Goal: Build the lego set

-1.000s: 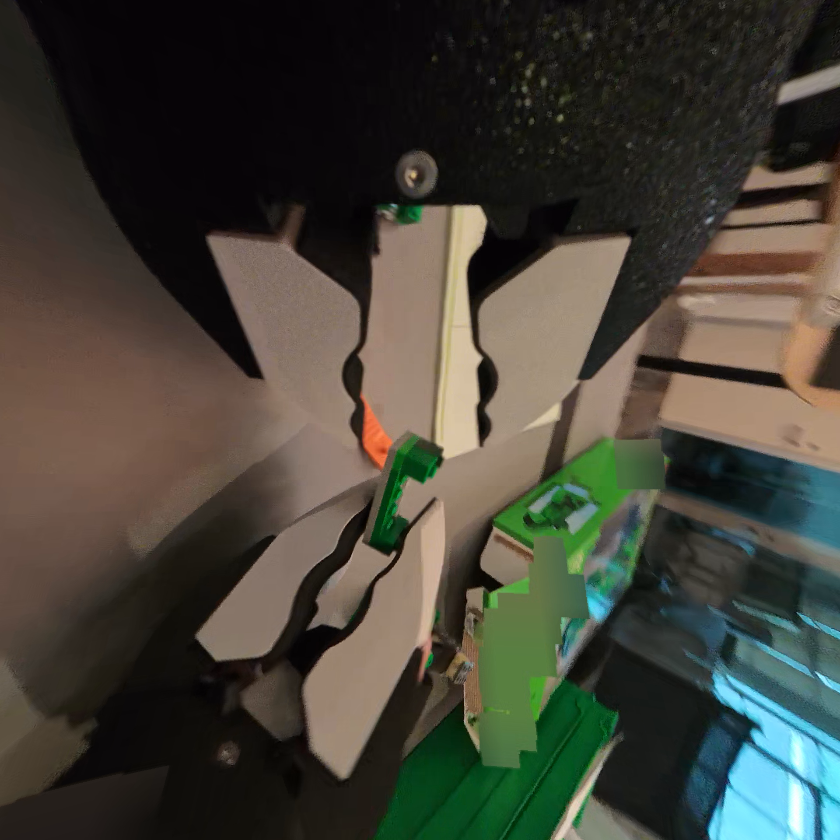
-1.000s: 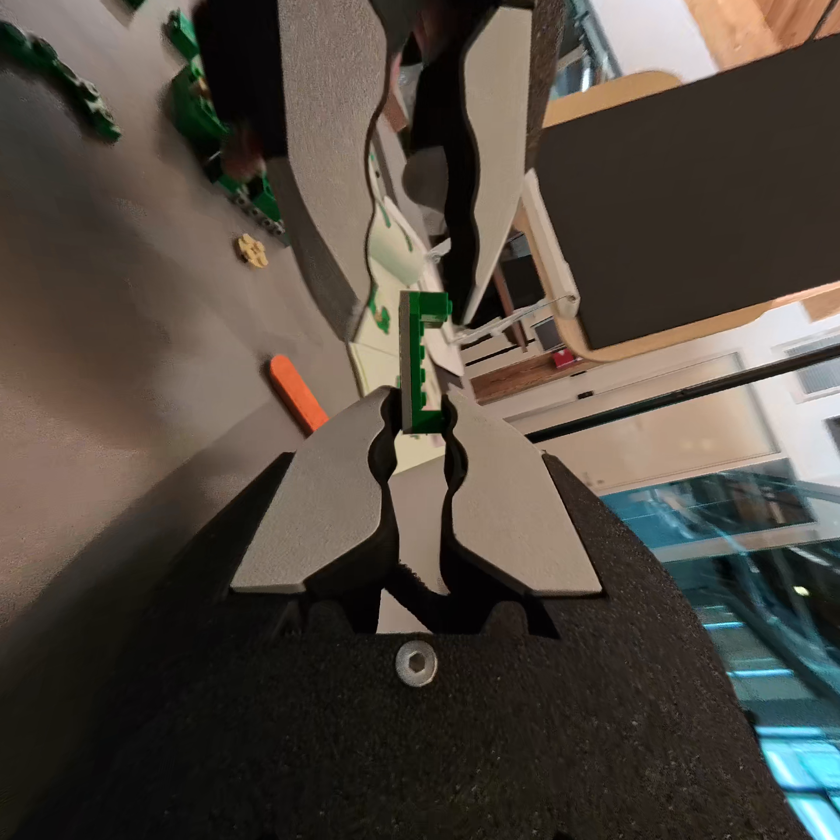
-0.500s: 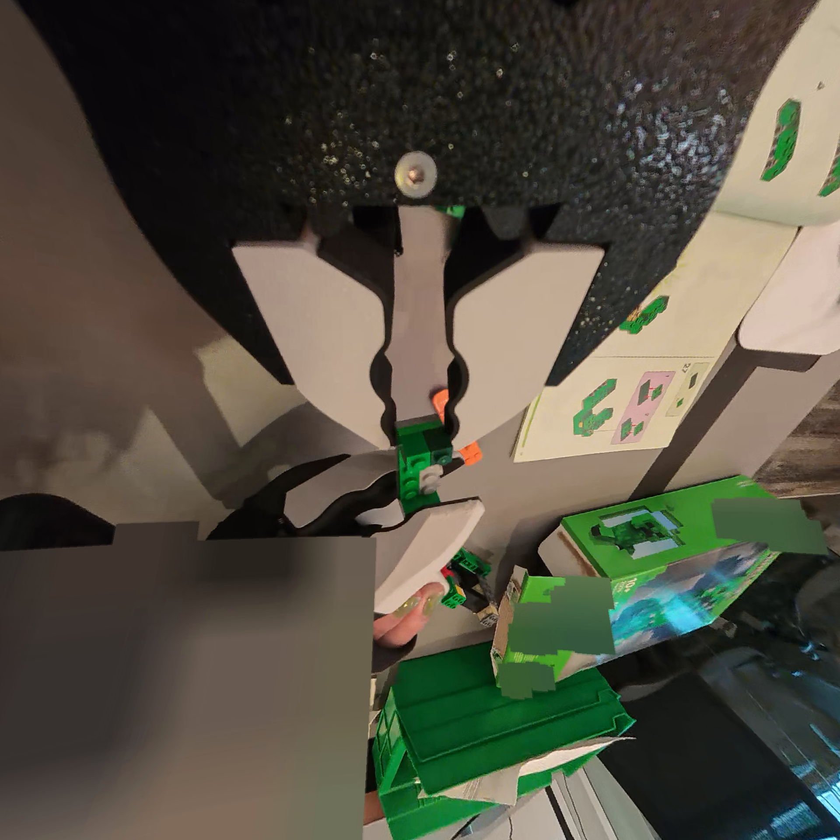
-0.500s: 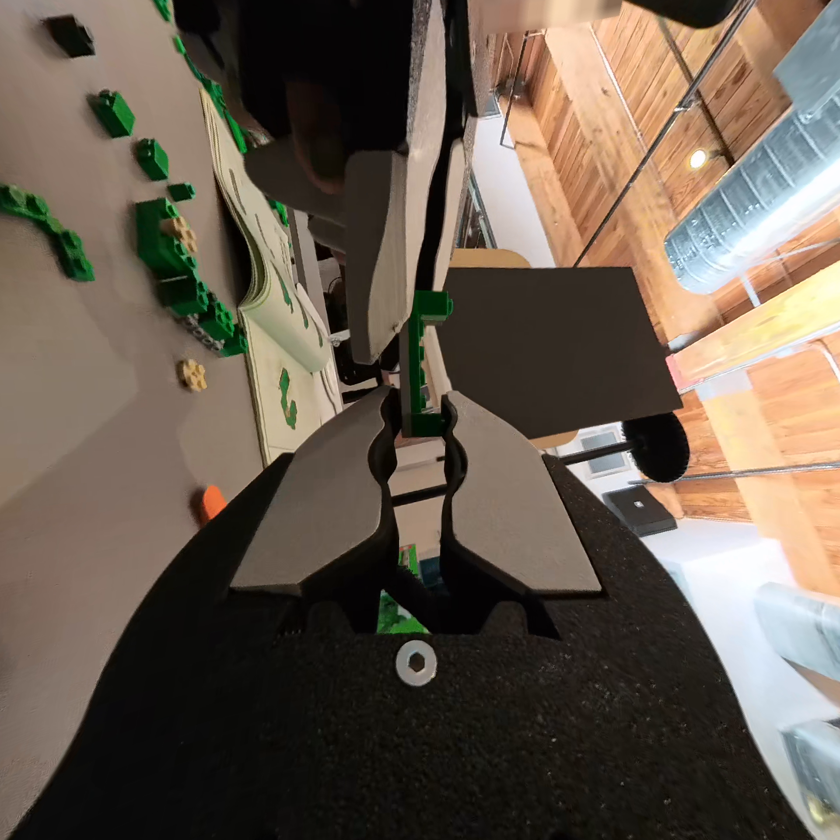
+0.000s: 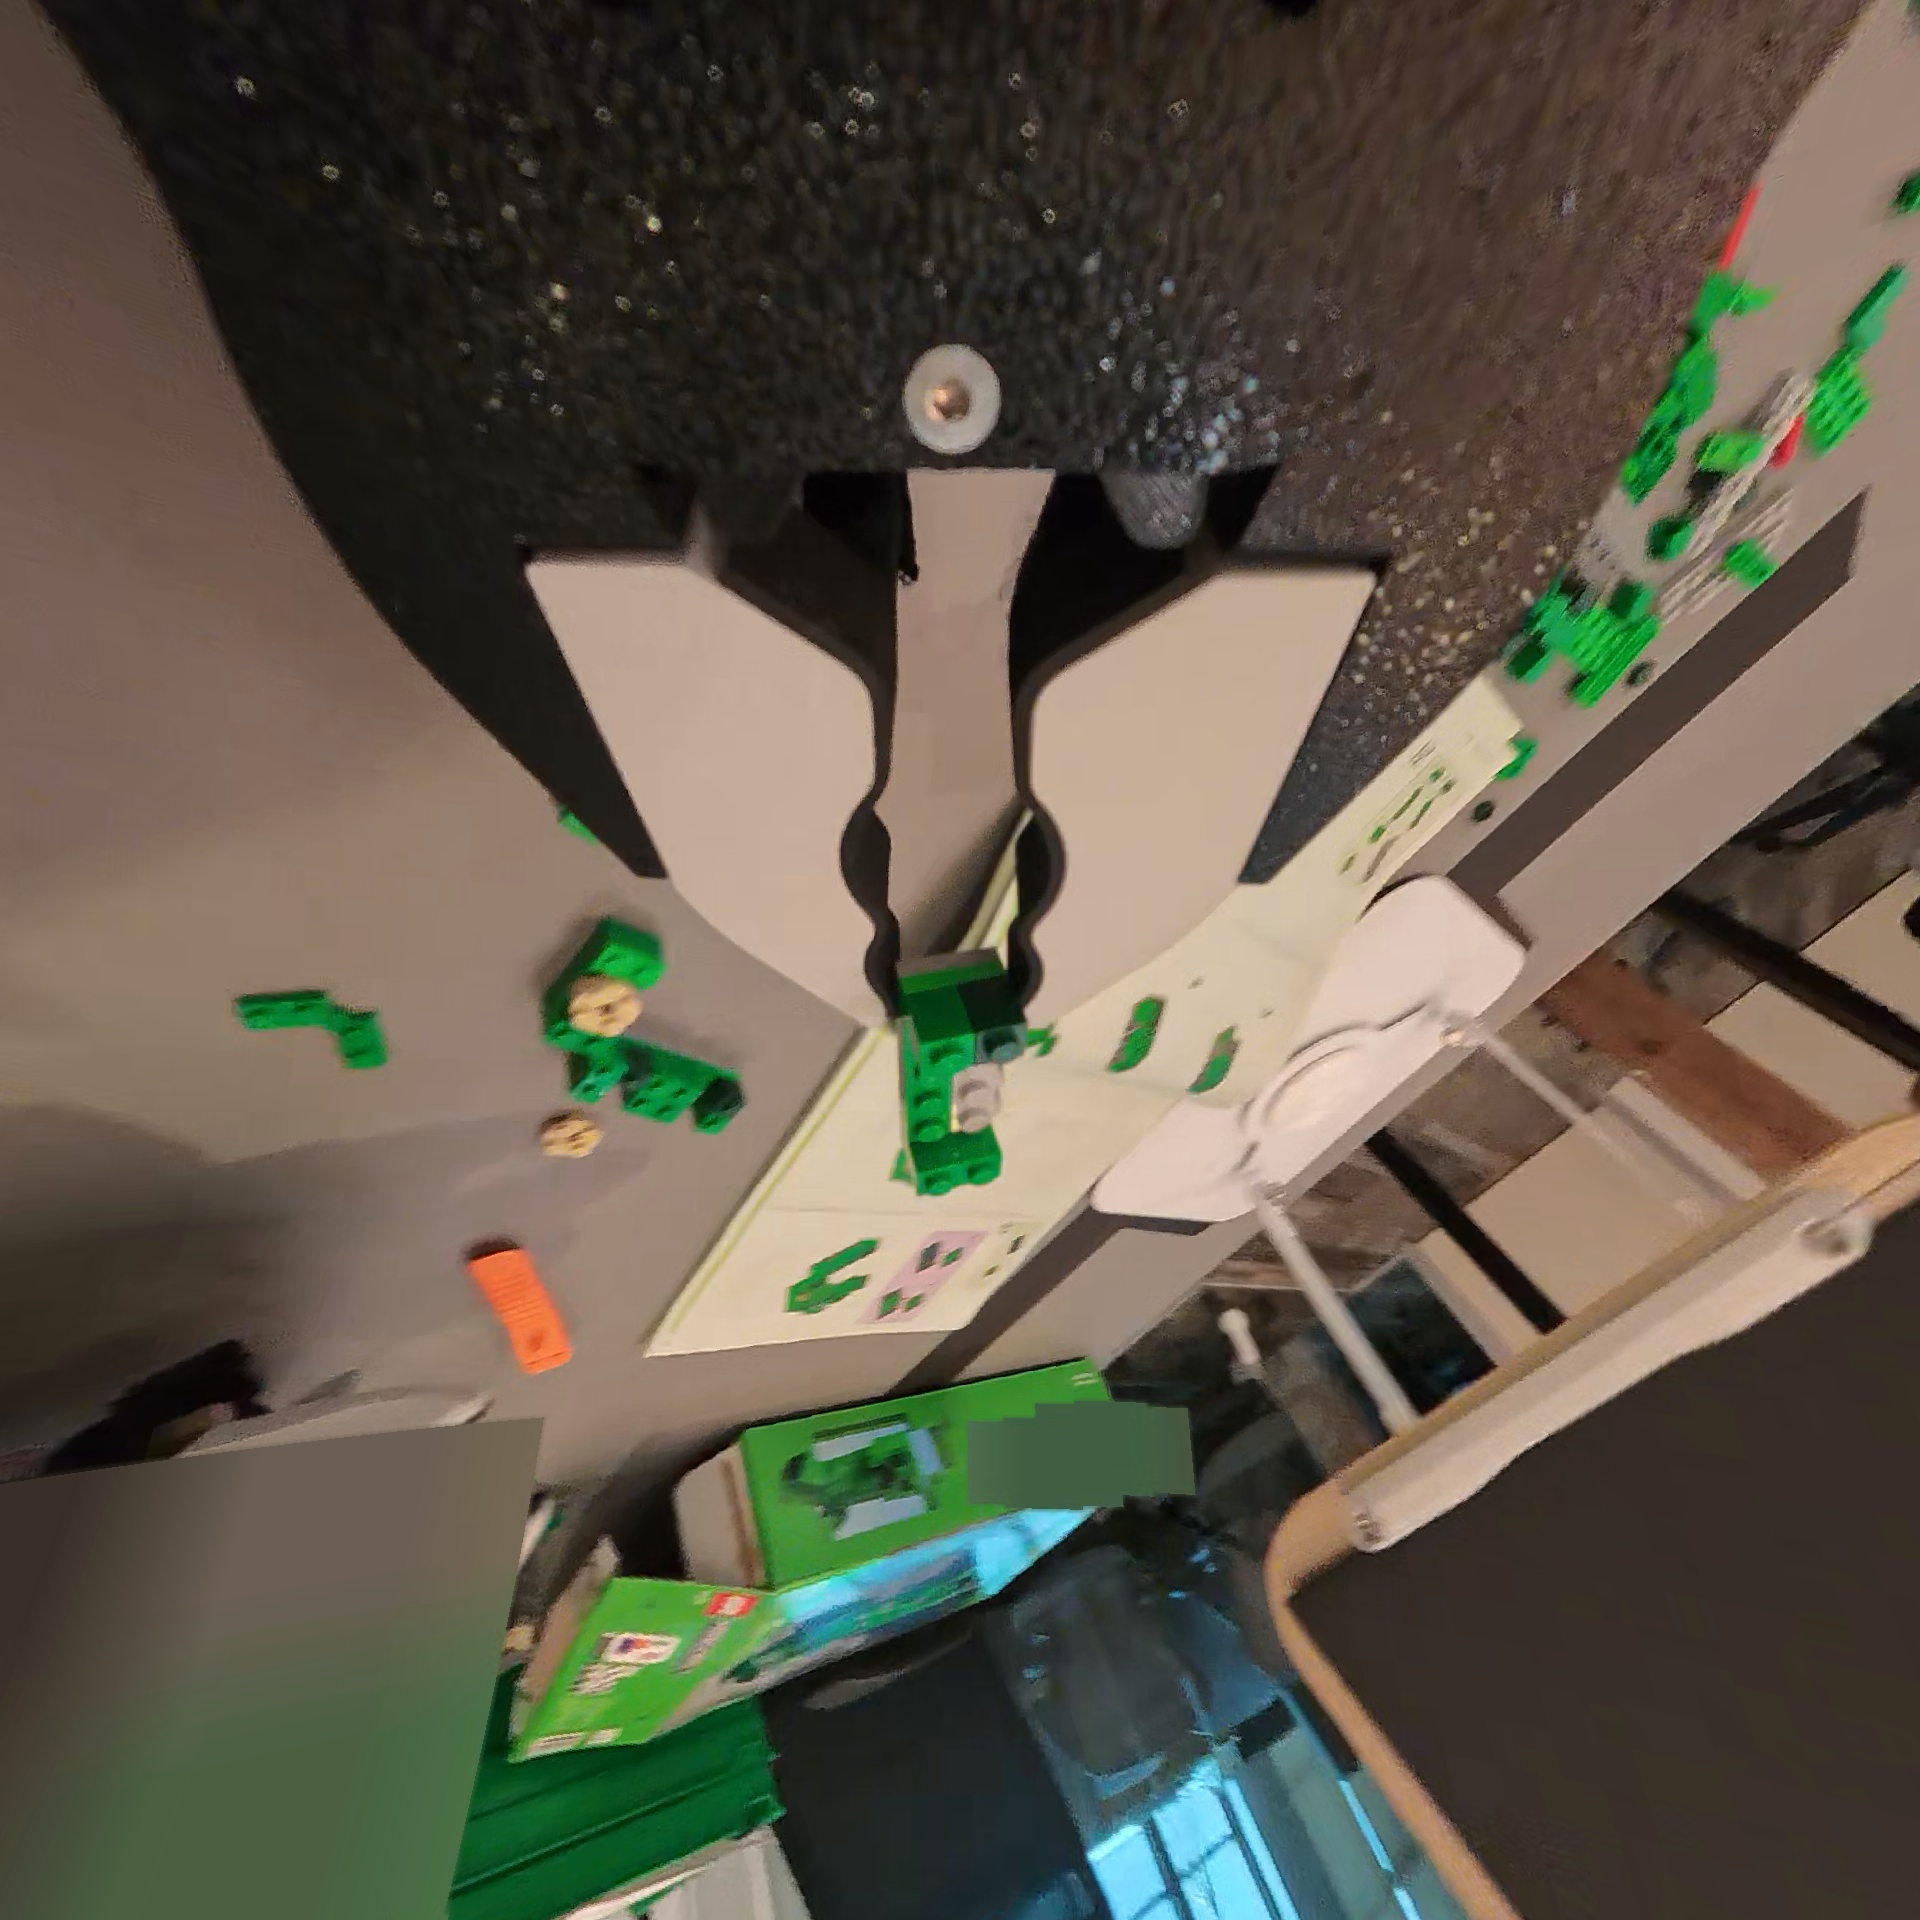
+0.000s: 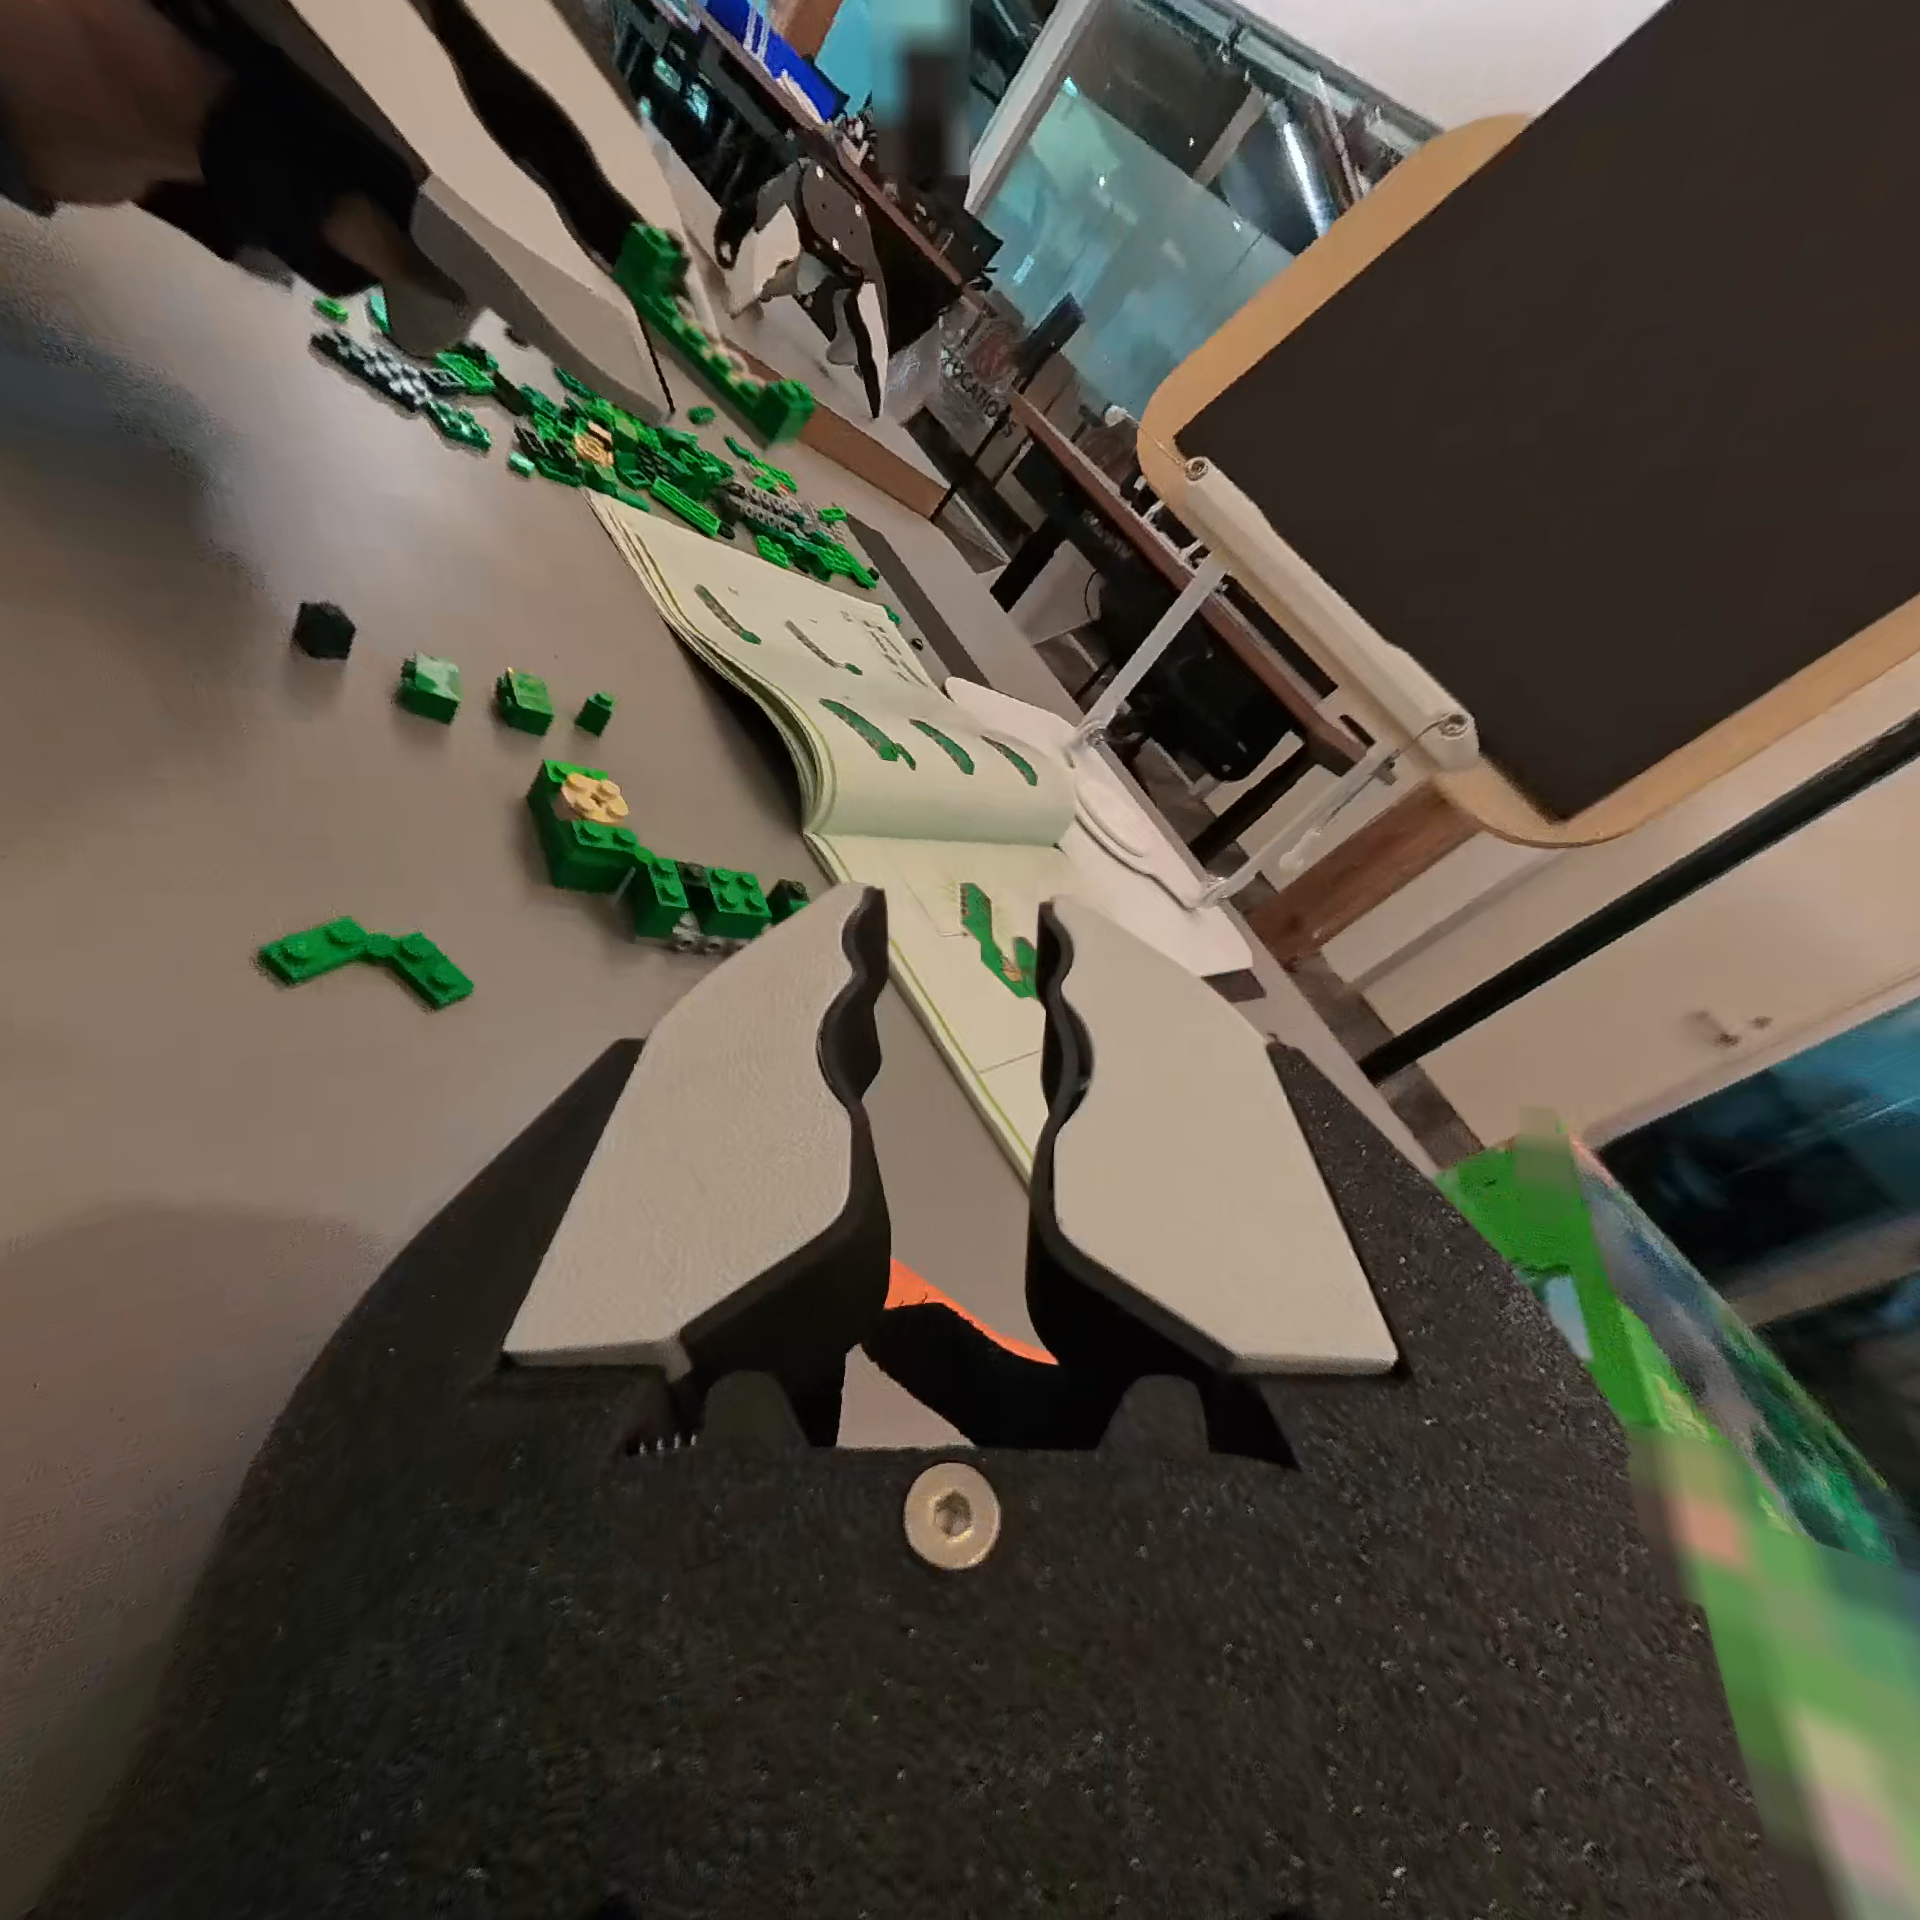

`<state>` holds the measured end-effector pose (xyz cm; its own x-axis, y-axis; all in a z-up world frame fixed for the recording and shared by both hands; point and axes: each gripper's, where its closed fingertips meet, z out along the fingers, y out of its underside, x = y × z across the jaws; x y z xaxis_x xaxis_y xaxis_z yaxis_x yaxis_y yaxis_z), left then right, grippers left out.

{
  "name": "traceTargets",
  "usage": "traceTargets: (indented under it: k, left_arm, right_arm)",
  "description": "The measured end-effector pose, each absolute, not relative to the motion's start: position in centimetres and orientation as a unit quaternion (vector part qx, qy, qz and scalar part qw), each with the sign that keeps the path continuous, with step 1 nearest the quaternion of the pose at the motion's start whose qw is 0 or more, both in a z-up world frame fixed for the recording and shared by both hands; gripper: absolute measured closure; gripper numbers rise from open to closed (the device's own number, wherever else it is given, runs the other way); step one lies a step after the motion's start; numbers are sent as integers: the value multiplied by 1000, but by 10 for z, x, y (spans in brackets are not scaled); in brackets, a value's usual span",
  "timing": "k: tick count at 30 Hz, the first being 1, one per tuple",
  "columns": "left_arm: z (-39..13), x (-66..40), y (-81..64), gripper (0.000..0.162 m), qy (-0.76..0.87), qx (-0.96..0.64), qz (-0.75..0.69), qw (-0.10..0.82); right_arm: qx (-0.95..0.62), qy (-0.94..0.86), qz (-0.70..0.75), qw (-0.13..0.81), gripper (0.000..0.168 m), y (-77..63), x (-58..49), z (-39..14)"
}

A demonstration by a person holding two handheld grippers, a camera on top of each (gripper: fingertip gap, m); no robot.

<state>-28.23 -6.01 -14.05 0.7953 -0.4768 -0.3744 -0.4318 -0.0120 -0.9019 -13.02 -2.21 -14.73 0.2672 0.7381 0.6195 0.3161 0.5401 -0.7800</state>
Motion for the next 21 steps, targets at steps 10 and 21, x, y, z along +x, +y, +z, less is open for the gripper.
traceTargets:
  k: [10, 21]
  left_arm:
    - [-149, -291, -77, 144, 354, -690, -100, 623]
    - [-172, -272, -89, 143, 405, -691, -162, 576]
  right_arm:
    - [-465, -547, 151, 679, 150, -20, -158, -143]
    - [-481, -525, 153, 686, 154, -7, -152, -144]
